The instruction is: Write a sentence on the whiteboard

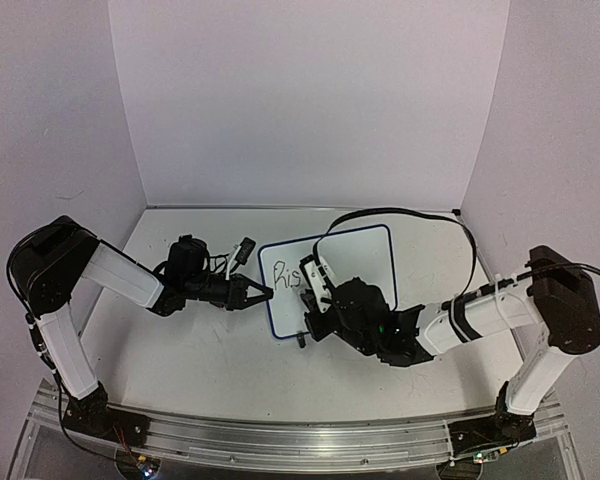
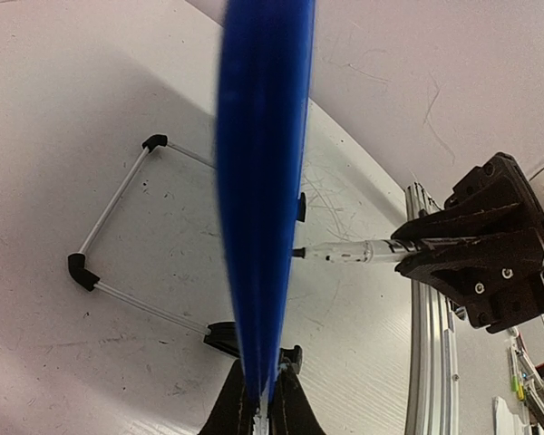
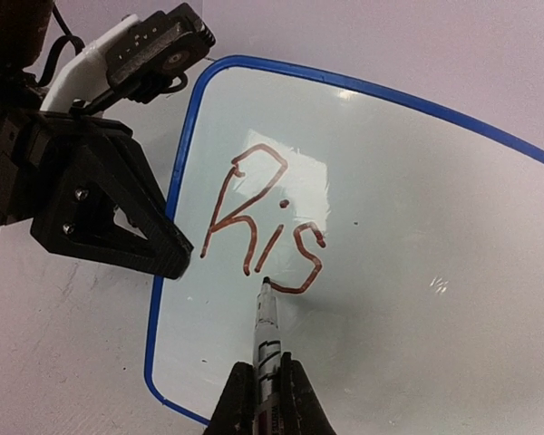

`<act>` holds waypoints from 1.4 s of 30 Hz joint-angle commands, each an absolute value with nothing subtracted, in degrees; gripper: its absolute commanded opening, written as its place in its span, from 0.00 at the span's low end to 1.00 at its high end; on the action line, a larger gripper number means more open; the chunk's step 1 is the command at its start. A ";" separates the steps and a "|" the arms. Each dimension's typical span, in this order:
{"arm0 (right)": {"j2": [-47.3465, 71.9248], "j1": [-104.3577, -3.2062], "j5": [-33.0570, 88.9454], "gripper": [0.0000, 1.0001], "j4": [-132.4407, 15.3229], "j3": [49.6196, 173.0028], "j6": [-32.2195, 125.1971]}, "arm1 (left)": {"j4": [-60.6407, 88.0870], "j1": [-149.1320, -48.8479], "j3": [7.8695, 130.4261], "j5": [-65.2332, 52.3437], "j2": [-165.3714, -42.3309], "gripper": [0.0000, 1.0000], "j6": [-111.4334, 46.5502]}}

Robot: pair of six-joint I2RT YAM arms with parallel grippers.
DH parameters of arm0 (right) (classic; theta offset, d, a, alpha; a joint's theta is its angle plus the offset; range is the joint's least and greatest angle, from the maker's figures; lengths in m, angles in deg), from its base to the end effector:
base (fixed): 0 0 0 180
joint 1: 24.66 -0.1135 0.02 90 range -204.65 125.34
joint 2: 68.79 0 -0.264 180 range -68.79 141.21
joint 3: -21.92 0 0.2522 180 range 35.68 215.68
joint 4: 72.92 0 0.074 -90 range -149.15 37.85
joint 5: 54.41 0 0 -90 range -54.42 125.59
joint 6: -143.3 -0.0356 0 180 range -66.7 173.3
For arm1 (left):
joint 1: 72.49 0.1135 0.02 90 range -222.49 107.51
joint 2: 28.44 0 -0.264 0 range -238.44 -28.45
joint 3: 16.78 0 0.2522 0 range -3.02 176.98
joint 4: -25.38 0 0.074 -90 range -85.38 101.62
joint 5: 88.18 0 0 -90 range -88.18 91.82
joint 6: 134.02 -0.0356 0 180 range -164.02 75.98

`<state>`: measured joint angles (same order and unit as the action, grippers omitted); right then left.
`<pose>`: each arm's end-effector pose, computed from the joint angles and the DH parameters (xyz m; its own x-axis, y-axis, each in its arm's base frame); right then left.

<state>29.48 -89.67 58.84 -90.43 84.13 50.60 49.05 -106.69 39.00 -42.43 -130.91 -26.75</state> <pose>0.1661 0.3231 0.1924 -0.1660 -0.2538 -0.9529 -0.6676 0.7401 -0.0808 0.2685 -0.2125 0.1488 -0.5861 0.1412 -0.7979 0.7957 0.2863 -0.5338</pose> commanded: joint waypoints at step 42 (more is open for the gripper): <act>27.53 -85.92 57.11 0.00 -96.64 82.26 53.74 | 44.13 -106.42 39.41 -39.36 -129.89 0.00 -28.46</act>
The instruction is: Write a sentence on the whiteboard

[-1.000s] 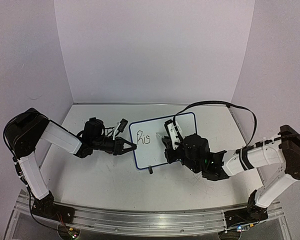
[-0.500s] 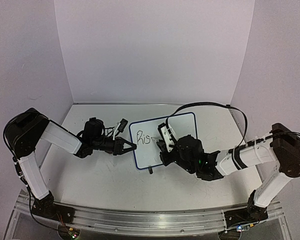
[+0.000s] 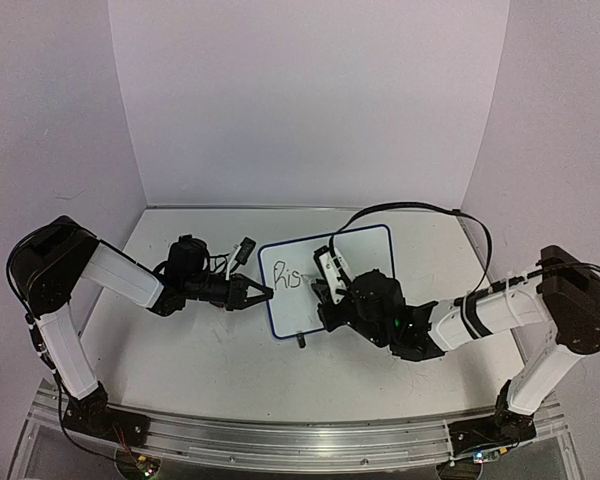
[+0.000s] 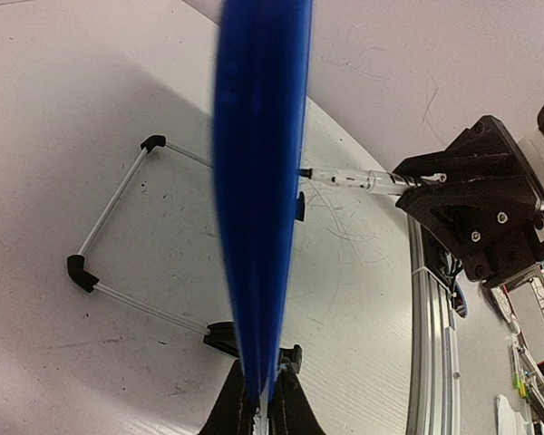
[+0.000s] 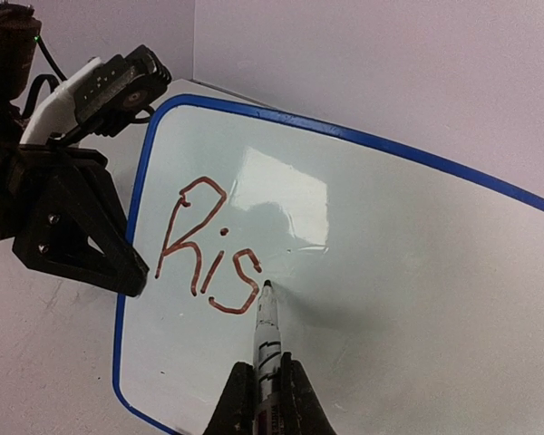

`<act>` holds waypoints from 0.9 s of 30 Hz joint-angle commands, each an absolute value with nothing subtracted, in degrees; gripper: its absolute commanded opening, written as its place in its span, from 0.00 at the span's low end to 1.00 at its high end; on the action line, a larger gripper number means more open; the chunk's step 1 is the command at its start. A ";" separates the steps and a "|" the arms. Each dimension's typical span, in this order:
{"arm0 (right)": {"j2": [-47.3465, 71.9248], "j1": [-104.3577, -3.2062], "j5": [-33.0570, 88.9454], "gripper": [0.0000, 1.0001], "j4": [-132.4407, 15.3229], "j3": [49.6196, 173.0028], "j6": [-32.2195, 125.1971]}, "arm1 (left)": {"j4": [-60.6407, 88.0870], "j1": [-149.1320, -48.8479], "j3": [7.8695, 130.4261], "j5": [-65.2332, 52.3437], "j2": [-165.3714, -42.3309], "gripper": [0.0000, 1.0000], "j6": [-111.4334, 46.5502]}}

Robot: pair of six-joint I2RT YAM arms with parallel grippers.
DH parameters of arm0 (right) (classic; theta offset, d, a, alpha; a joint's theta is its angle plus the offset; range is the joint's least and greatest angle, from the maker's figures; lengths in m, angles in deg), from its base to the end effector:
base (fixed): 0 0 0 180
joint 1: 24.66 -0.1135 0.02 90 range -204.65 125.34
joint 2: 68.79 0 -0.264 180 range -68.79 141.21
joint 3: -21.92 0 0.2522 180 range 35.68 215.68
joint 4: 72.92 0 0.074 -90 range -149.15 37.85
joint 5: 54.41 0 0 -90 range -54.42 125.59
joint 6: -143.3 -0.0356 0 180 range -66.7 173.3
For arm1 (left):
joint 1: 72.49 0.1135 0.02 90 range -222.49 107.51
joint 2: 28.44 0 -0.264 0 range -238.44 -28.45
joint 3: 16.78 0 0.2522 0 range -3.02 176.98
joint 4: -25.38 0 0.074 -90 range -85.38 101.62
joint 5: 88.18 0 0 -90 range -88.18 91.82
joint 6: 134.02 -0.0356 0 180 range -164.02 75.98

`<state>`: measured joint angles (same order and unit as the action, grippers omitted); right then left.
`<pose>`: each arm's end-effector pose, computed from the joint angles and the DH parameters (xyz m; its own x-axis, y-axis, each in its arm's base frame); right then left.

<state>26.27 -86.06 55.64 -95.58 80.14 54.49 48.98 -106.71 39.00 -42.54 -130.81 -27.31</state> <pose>0.1779 0.3008 0.1989 -0.1034 -0.2304 -0.9676 -0.6679 0.7369 -0.1041 0.2683 -0.2126 0.1493 -0.5780 0.1445 -0.8032 0.8020 0.2827 -0.5262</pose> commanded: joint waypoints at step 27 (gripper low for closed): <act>24.83 -85.26 63.45 0.00 -96.42 79.76 49.91 | 44.04 -106.42 39.55 -39.37 -130.04 0.00 -28.56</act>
